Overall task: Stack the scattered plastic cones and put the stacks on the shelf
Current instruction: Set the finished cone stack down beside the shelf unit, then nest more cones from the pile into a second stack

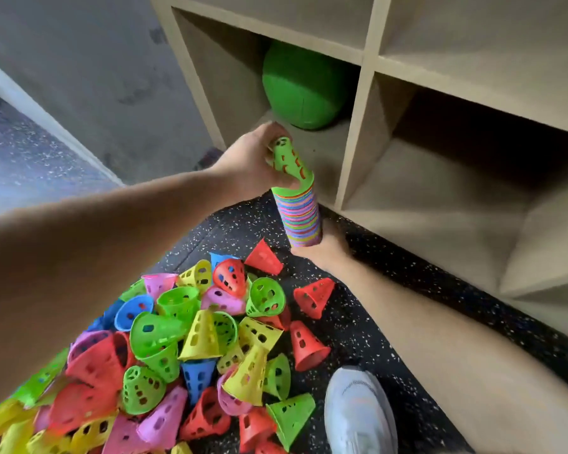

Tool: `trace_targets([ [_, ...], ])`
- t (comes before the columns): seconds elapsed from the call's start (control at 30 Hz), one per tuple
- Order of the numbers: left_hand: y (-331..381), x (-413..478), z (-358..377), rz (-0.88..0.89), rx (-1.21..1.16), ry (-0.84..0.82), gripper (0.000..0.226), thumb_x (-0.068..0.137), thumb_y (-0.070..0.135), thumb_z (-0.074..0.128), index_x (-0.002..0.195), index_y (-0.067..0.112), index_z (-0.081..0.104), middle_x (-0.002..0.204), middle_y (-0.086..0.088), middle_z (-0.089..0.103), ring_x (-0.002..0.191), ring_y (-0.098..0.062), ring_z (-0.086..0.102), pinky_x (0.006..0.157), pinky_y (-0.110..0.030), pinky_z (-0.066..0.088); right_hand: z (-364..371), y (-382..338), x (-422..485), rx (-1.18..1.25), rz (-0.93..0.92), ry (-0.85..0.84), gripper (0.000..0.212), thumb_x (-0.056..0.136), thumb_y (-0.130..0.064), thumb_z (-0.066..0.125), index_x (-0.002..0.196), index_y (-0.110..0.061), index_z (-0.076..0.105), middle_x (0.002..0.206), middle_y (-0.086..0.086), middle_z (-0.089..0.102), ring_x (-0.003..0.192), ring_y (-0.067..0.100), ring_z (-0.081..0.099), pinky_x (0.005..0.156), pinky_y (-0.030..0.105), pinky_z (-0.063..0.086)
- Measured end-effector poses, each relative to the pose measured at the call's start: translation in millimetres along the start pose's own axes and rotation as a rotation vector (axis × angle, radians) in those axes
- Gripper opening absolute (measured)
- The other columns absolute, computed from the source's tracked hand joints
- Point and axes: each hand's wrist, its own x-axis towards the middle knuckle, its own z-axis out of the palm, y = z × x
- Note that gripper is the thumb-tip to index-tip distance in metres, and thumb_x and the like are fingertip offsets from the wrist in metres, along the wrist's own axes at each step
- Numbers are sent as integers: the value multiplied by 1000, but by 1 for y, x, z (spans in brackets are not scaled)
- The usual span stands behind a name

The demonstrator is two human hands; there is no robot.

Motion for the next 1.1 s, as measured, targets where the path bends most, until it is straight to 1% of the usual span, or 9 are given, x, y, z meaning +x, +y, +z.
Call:
trace_targets([
  [0.1, -5, 10, 29, -34, -42, 19, 62, 68, 23, 95, 119, 20, 60, 104, 3, 69, 96, -16, 68, 84, -28, 57, 8, 5, 13, -245, 58, 20, 89, 48, -64, 87, 120, -18, 63, 123, 7, 62, 115, 27, 56, 98, 33, 46],
  [0.2, -12, 11, 48, -77, -109, 9, 56, 69, 24, 96, 111, 24, 59, 91, 16, 65, 79, 13, 62, 69, -6, 47, 9, 14, 15, -367, 87, 12, 101, 47, -74, 80, 129, -22, 54, 130, 6, 51, 123, 29, 46, 102, 37, 39],
  [0.27, -12, 7, 57, -81, -172, -6, 53, 70, 22, 96, 107, 27, 58, 86, 22, 62, 71, 22, 56, 63, 0, 41, 9, 20, 15, -392, 69, 17, 101, 47, -76, 79, 128, -22, 54, 128, 6, 52, 122, 30, 47, 101, 38, 39],
  [0.4, -11, -5, 70, -51, -201, -1, 52, 72, 20, 94, 108, 27, 57, 93, 16, 62, 83, -2, 60, 68, -5, 43, 9, 22, 14, -452, 56, -3, 100, 48, -76, 80, 127, -20, 54, 127, 6, 53, 121, 30, 47, 100, 39, 39],
  [0.53, -13, -14, 69, -32, -190, 11, 51, 74, 19, 92, 112, 22, 58, 100, 9, 61, 91, -11, 58, 69, -4, 40, 4, 19, 5, -411, 14, 39, 91, 52, -66, 85, 122, -16, 57, 123, 9, 57, 118, 32, 50, 98, 39, 40],
  [0.7, -7, -33, 64, -10, -181, 46, 63, 74, 21, 93, 125, 9, 58, 112, 2, 60, 100, -13, 56, 81, -6, 42, -7, 19, -39, -242, -120, 308, 54, 68, -40, 85, 106, -7, 64, 106, 12, 62, 103, 34, 56, 89, 43, 46],
  [0.8, -8, -60, 61, 8, -86, 138, 49, 80, 21, 88, 115, 3, 59, 107, -6, 58, 98, -21, 54, 86, -25, 44, -10, 11, -71, -170, -237, 371, 28, 78, -28, 78, 92, -10, 61, 90, 5, 61, 88, 28, 56, 79, 42, 47],
  [0.93, -17, -114, 54, 20, 55, 115, 26, 90, 20, 77, 105, 3, 64, 103, -12, 60, 98, -31, 58, 88, -43, 48, -4, -23, -110, -172, -388, 263, 13, 86, -23, 68, 89, -12, 61, 83, 2, 59, 82, 28, 58, 74, 42, 48],
  [1.1, -34, -192, -1, 35, 204, 91, 23, 94, 24, 71, 108, 7, 66, 109, -12, 64, 106, -35, 61, 90, -47, 50, 0, -111, -160, -263, -579, 4, 18, 94, -30, 58, 103, -14, 60, 94, 5, 65, 90, 30, 62, 75, 45, 50],
])
